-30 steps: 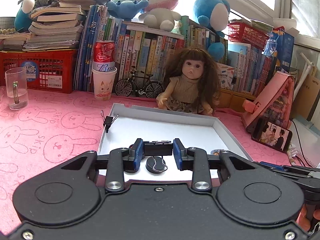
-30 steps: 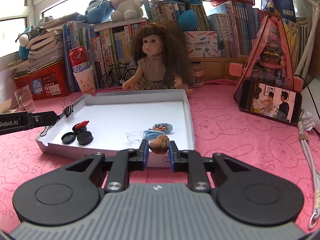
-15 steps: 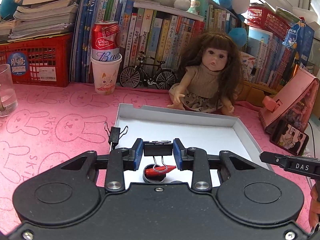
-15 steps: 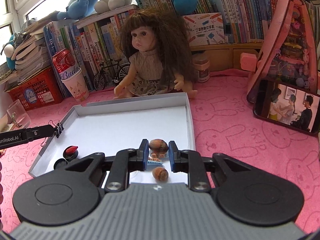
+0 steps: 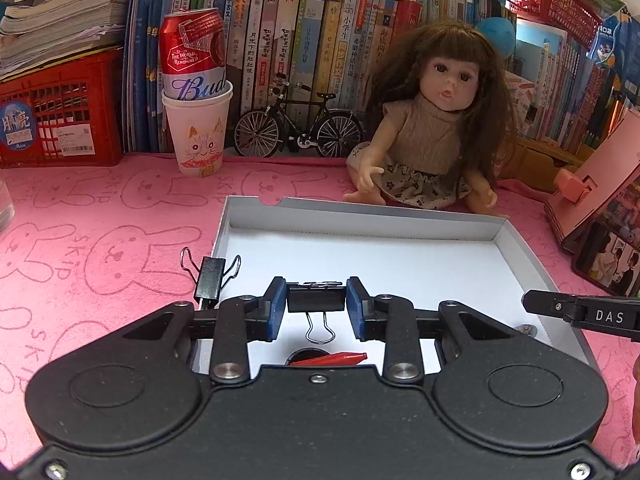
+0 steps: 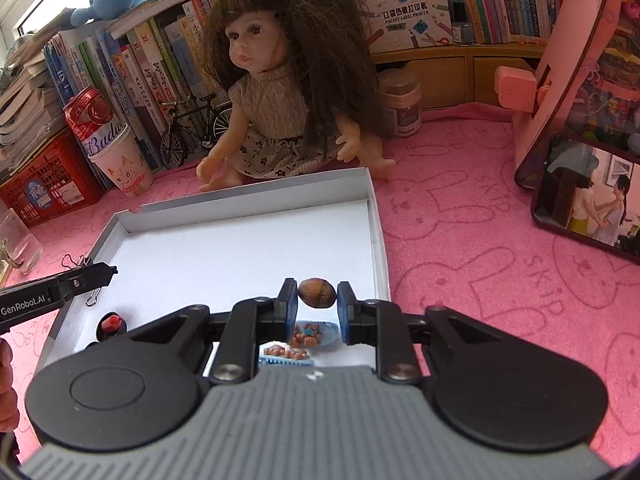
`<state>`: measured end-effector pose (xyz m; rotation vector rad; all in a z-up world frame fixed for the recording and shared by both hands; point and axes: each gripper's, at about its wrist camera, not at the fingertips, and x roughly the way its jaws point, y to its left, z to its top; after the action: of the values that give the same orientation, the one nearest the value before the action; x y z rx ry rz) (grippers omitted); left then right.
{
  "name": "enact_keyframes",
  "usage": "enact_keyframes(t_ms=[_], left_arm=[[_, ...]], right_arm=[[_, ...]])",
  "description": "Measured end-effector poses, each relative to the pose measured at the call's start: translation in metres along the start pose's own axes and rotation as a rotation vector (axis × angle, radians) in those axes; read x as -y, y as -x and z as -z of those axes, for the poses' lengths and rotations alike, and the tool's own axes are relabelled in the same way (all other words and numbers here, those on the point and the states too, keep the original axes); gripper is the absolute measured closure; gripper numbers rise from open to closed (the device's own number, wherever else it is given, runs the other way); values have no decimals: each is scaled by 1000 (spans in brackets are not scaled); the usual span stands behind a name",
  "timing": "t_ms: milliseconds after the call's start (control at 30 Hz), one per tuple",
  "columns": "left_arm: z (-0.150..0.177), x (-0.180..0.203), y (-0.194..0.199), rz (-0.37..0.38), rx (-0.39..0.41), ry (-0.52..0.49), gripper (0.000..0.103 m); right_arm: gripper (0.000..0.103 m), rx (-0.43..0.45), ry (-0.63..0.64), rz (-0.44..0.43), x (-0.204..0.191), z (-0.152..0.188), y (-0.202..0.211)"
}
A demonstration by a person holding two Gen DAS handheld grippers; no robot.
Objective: Organize rigid objects
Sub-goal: 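Carry the binder clip with the left tool while the right tool carries the walnut into the tray, then open the left tool to drop the binder clip while the right tool releases the walnut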
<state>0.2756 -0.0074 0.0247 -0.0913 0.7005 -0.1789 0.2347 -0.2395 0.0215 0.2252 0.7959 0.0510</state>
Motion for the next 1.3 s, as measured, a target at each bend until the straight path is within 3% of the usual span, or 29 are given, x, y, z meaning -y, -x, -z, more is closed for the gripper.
enact_keyframes(t_ms=[533, 900, 967, 1100, 1300], left_arm=[[12, 8, -19, -49, -22, -53, 73], [14, 11, -10, -58, 28, -58, 70], [15, 13, -1, -61, 50, -64, 62], [17, 18, 21, -69, 94, -87, 56], [23, 24, 58, -57, 144, -106, 45]], right_arm=[[77, -18, 20, 8, 0, 3, -17], [71, 9, 10, -3, 0, 7, -10], [58, 21, 11, -5, 0, 9, -4], [53, 54, 33, -1, -5, 13, 12], [36, 125, 86, -12, -18, 21, 44]])
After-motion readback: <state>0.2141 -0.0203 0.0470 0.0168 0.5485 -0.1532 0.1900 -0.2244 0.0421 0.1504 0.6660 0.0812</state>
